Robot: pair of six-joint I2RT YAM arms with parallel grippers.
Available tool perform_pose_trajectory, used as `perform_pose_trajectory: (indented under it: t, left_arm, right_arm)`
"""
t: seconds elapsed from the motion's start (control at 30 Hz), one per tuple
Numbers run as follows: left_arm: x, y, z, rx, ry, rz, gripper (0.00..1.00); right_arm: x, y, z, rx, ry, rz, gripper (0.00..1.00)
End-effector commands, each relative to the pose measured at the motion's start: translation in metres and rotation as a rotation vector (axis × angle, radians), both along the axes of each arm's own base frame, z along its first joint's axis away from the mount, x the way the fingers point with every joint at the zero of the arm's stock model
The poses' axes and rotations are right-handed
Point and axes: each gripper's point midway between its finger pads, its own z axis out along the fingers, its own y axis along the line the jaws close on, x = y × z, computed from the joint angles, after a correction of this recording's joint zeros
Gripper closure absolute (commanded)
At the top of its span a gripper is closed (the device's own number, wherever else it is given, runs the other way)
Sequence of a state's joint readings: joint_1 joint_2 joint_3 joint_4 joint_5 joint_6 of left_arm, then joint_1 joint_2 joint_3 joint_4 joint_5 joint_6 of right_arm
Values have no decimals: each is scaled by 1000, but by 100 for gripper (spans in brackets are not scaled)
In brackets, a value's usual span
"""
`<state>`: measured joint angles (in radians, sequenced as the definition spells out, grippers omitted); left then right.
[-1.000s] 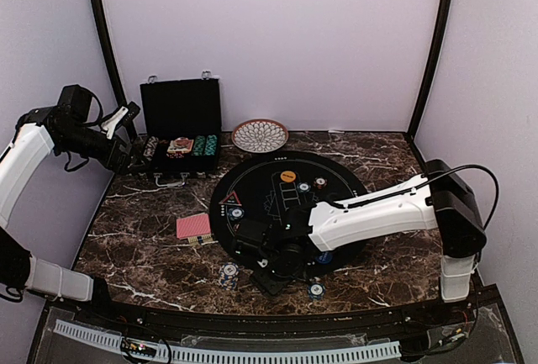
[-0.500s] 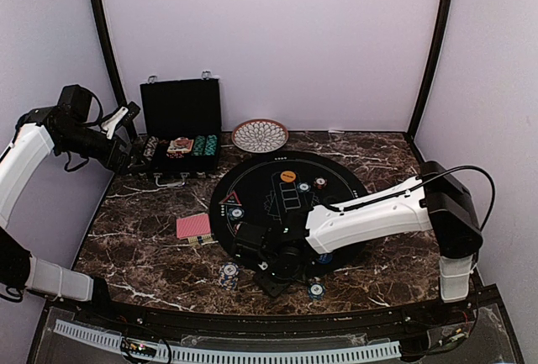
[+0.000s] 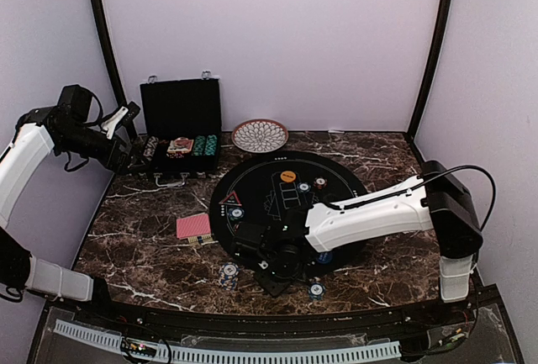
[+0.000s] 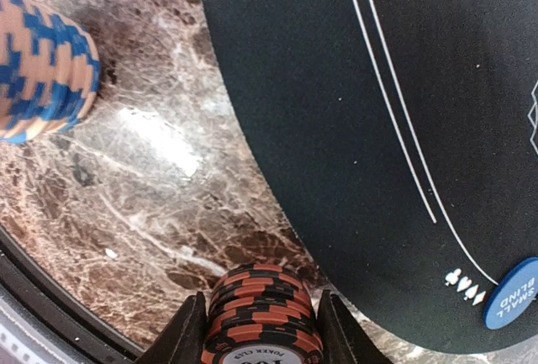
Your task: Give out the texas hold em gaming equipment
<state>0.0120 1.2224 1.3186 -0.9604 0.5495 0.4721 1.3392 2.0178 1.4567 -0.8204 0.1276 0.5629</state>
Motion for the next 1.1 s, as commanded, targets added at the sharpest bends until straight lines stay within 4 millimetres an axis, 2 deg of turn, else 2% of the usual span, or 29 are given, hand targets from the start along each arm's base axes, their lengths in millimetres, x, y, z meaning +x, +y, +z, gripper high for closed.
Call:
perform_pose_trajectory:
  t: [0.0,0.2,0.4,0.63,0.97,1.07]
  left_arm:
    - [-9,-4,5,-8,-7,-22,1]
    - [-9,-4,5,-7,-8,-21,1]
    - [-10,-3,4,-6,-9,-20,1]
    - [-11,-3,5,0,-16,-20,1]
    - [-11,-3,5,-1,-15,-21,1]
    - [-11,-3,6,0,-16,-20,1]
  right_arm:
    - [1,10,39,71,-25,-6,72]
    - [7,4,50,100,-10,-44,73]
    - [37,-21,49,91,-35,-138,76]
    - [54,-45,22,51,-36,-207,78]
    - [64,-59,-1,25,-31,-243,78]
    - [65,-63,-7,22,-25,-252,74]
